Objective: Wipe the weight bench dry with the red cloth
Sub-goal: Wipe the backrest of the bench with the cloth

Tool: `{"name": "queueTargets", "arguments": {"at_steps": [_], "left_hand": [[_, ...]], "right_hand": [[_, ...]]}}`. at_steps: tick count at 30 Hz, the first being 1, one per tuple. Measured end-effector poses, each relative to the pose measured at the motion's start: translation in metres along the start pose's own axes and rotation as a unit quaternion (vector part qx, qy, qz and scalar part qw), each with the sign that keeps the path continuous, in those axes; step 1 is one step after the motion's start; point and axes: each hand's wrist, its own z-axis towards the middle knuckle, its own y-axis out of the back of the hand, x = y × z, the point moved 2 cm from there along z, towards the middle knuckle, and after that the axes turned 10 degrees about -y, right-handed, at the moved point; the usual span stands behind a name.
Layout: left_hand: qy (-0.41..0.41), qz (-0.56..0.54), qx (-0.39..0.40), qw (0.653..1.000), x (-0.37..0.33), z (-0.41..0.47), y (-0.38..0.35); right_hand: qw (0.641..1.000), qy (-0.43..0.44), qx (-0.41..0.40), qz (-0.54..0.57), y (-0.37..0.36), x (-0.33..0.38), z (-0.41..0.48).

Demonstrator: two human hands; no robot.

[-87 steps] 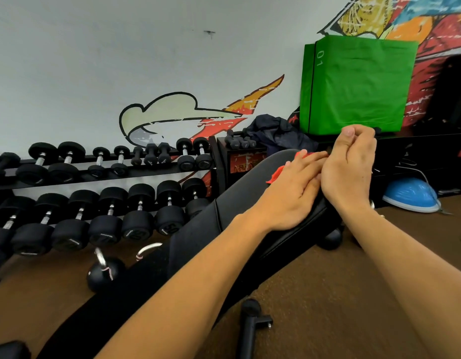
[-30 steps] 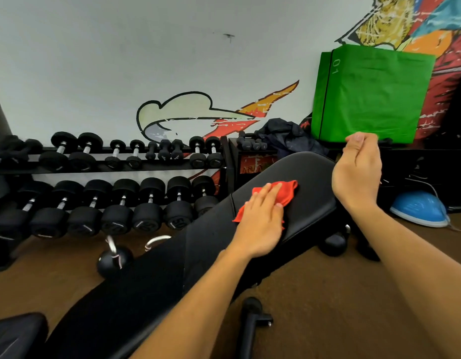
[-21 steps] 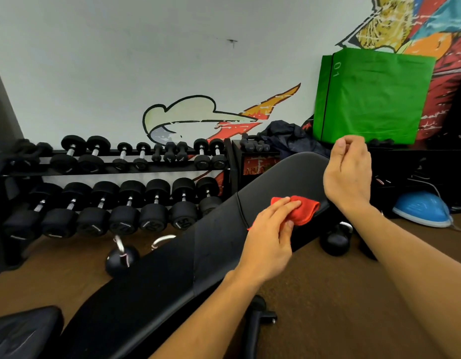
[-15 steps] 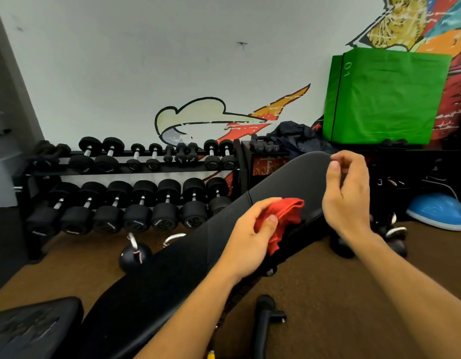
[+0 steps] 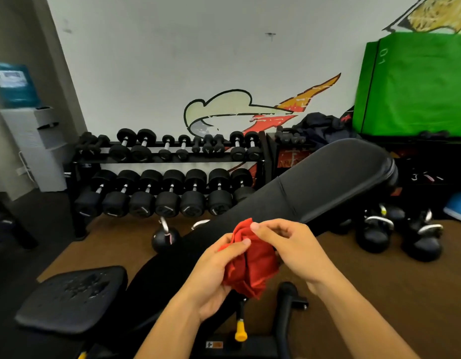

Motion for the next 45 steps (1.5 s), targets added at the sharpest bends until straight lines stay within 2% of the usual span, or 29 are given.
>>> {"name": "queueTargets", "arguments": {"at_steps": [5,7,10,13,18,20,23,25,28,32,36,42,45], "left_hand": [[-0.005,-0.006,-0.021,1.000,-0.002,-0.033,0.029],[-0.002,-0.063,-0.035,0.997,-0.002,-0.042,0.037],[0.027,-0.171,-0.054,0.983,0.004,-0.051,0.046],[0.057,-0.226,-0.075,0.970,0.017,-0.047,0.052],[0.114,-0.201,-0.113,0.966,0.033,-0.028,0.055],[0.133,-0.207,-0.134,0.960,0.038,-0.020,0.056],[0.127,-0.224,-0.166,0.952,0.037,-0.005,0.063],[0.115,-0.237,-0.169,0.950,0.036,0.003,0.069],[0.107,-0.242,-0.162,0.951,0.032,0.007,0.069],[0.061,-0.209,-0.179,0.959,0.022,0.004,0.069],[0.046,-0.169,-0.205,0.963,0.017,-0.007,0.068],[0.033,-0.147,-0.215,0.965,0.025,-0.026,0.058],[0.017,-0.173,-0.191,0.966,0.024,-0.032,0.058]], "right_hand": [[0.990,-0.107,0.064,0.069,-0.034,-0.012,-0.004],[0.988,-0.095,0.086,0.081,-0.046,-0.017,-0.008],[0.992,-0.034,0.099,0.073,-0.062,-0.026,-0.016],[0.996,0.009,0.087,0.028,-0.066,-0.036,-0.019],[0.989,0.061,0.040,-0.127,-0.056,-0.051,-0.017],[0.984,0.053,0.051,-0.162,-0.052,-0.053,-0.015],[0.974,0.003,0.111,-0.198,-0.046,-0.060,-0.009],[0.977,-0.020,0.134,-0.165,-0.048,-0.060,-0.003],[0.993,-0.047,0.096,-0.059,-0.062,-0.060,0.007],[0.995,-0.067,0.068,0.000,-0.083,-0.065,0.016],[0.985,-0.088,0.150,-0.009,-0.103,-0.066,0.004],[0.996,-0.070,0.062,-0.001,-0.111,-0.069,-0.018],[0.985,-0.121,0.102,0.075,-0.101,-0.068,-0.024]]}}
